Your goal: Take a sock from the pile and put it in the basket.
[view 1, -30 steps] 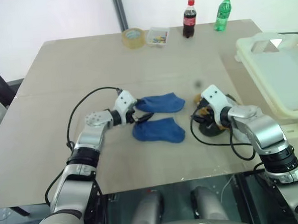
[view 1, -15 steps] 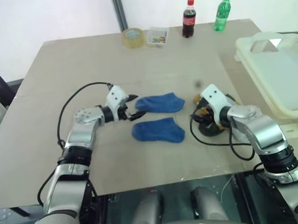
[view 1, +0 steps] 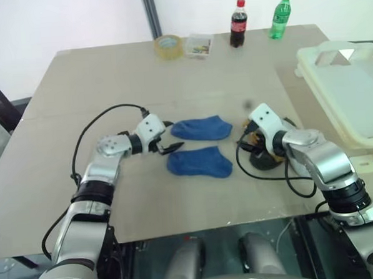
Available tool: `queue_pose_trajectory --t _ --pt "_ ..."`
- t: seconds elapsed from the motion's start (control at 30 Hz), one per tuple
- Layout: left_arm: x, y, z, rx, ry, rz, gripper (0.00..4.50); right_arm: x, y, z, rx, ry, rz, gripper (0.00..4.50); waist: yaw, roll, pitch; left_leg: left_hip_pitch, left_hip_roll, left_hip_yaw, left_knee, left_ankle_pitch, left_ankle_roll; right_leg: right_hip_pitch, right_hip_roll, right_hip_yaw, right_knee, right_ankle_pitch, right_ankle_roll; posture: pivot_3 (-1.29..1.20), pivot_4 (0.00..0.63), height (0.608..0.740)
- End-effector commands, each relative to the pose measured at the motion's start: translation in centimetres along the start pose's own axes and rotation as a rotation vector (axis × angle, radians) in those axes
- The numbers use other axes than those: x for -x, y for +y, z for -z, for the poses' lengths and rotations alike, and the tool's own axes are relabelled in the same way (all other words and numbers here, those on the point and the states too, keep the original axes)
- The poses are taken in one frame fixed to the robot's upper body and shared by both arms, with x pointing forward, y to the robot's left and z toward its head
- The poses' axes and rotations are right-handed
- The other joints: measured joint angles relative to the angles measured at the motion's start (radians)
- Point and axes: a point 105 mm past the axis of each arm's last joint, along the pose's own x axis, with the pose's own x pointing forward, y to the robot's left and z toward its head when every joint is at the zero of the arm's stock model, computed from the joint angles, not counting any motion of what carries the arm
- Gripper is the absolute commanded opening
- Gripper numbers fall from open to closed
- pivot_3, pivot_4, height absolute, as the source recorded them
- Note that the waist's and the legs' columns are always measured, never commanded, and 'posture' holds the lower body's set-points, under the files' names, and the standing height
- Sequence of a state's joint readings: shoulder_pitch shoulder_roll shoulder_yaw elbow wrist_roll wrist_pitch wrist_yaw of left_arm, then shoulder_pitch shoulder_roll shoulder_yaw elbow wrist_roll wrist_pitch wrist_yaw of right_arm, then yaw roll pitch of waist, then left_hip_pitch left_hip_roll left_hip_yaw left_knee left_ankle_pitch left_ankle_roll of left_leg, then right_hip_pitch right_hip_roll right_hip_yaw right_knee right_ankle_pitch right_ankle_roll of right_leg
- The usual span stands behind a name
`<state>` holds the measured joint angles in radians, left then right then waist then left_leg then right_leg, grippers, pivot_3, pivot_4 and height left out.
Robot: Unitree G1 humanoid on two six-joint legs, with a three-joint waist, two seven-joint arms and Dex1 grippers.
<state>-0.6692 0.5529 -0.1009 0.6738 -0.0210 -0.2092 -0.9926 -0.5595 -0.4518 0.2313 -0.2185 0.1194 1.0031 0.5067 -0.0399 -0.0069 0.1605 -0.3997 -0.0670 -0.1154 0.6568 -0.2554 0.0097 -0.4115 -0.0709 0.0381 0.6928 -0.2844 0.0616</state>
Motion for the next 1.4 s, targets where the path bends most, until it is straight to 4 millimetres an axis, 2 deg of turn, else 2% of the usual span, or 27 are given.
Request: queue_pose_trajectory --t 0.03,0.23,0.27,0.37,0.6,0.73,0.97,1.13,1.17,1.2,1.27,1.3,1.4 --pt "-0.6 -0.1 0.9 0.018 0.033 -0.013 3.23 0.4 -0.2 -1.5 0.026 -0.053 0.016 4.24 0.0 0.0 0.0 0.0 0.0 0.0 0.001 0.0 0.0 0.0 0.0 0.0 0.001 0.0 0.0 0.0 0.15 0.74" --pt "-1.7 -0.2 1.6 0.106 0.053 -0.03 0.32 0.4 -0.1 -2.1 0.023 -0.072 0.013 4.24 -0.002 0.0 0.0 0.0 0.0 0.0 0.006 -0.002 0.003 0.001 0.001 0.0 0.004 0.0 0.0 0.0 0.15 0.74" --pt "-1.9 -0.1 1.8 0.128 0.062 -0.036 0.08 0.4 -0.1 -2.2 0.024 -0.074 0.013 4.24 -0.002 0.0 0.0 0.0 0.0 0.0 0.007 -0.002 0.003 0.001 0.001 0.0 0.004 0.0 0.0 0.0 0.15 0.74" --pt "-2.1 0.0 2.1 0.161 0.069 -0.042 0.08 0.4 -0.2 -2.4 0.026 -0.078 0.013 4.24 -0.002 -0.001 -0.002 0.0 0.0 -0.001 0.008 -0.002 0.003 0.002 0.001 -0.001 0.004 0.0 0.0 0.0 0.15 0.74" --pt "-2.0 -0.7 0.9 0.2 -0.016 -0.004 0.08 -0.2 0.8 -3.1 -0.016 -0.103 -0.023 4.24 -0.003 -0.001 -0.002 0.0 0.0 -0.001 0.008 -0.002 0.003 0.002 0.001 -0.001 0.005 0.0 0.0 0.0 0.15 0.74" --pt "-1.8 -1.1 1.0 0.2 -0.014 -0.003 0.08 -1.4 1.8 -3.8 -0.3 -0.165 -0.096 4.24 -0.005 -0.001 -0.002 0.0 0.0 -0.001 0.008 -0.002 0.003 0.001 0.001 0.0 0.004 0.0 0.0 0.0 0.15 0.74" --pt "-1.6 -1.7 1.0 0.171 -0.012 0.008 0.08 -2.7 1.5 -3.3 -0.559 -0.153 -0.102 4.24 -0.003 -0.001 -0.003 0.0 0.0 -0.001 0.008 -0.001 0.001 0.001 0.0 0.001 0.004 0.0 0.0 0.0 0.15 0.74" --pt "-1.4 -1.7 1.0 0.168 -0.008 0.003 0.0 -3.1 1.2 -3.4 -0.59 -0.148 -0.09 2.01 -0.004 -0.001 -0.003 0.0 0.0 0.0 0.007 -0.001 0.001 0.001 0.0 0.001 0.004 0.0 0.0 0.0 0.15 0.74" --pt "-1.4 -1.7 1.0 0.167 -0.007 0.003 0.0 -3.2 1.2 -3.5 -0.59 -0.149 -0.091 1.84 -0.004 -0.001 -0.003 0.0 0.0 0.0 0.007 -0.001 0.001 0.001 0.0 0.001 0.004 0.0 0.0 0.0 0.15 0.74" --pt "-1.4 -1.8 1.0 0.167 -0.007 0.003 0.0 -3.2 1.2 -3.5 -0.59 -0.149 -0.092 1.16 -0.004 -0.001 -0.003 0.0 0.0 0.0 0.007 -0.001 0.001 0.001 0.0 0.001 0.004 0.0 0.0 0.0 0.15 0.74" --pt "-1.5 -1.8 1.0 0.166 -0.007 0.004 0.0 -3.3 1.3 -3.5 -0.581 -0.147 -0.09 0.37 -0.004 -0.001 -0.003 0.0 0.0 0.0 0.007 -0.001 0.001 0.001 0.0 0.001 0.004 0.0 0.0 0.0 0.15 0.74" --pt "-1.5 -1.8 0.9 0.167 -0.011 0.003 0.0 -3.3 1.4 -3.5 -0.58 -0.148 -0.092 0.09 -0.004 -0.001 -0.003 0.0 0.0 0.0 0.007 -0.001 0.001 0.001 0.0 0.001 0.004 0.0 0.0 0.0 0.15 0.74" --pt "-1.5 -1.6 0.4 0.18 -0.043 -0.016 0.0 -3.4 1.7 -3.5 -0.573 -0.149 -0.096 0.09 -0.004 -0.001 -0.003 0.0 0.0 0.0 0.007 -0.001 0.001 0.001 0.0 0.001 0.004 0.0 0.0 0.0 0.15 0.74"
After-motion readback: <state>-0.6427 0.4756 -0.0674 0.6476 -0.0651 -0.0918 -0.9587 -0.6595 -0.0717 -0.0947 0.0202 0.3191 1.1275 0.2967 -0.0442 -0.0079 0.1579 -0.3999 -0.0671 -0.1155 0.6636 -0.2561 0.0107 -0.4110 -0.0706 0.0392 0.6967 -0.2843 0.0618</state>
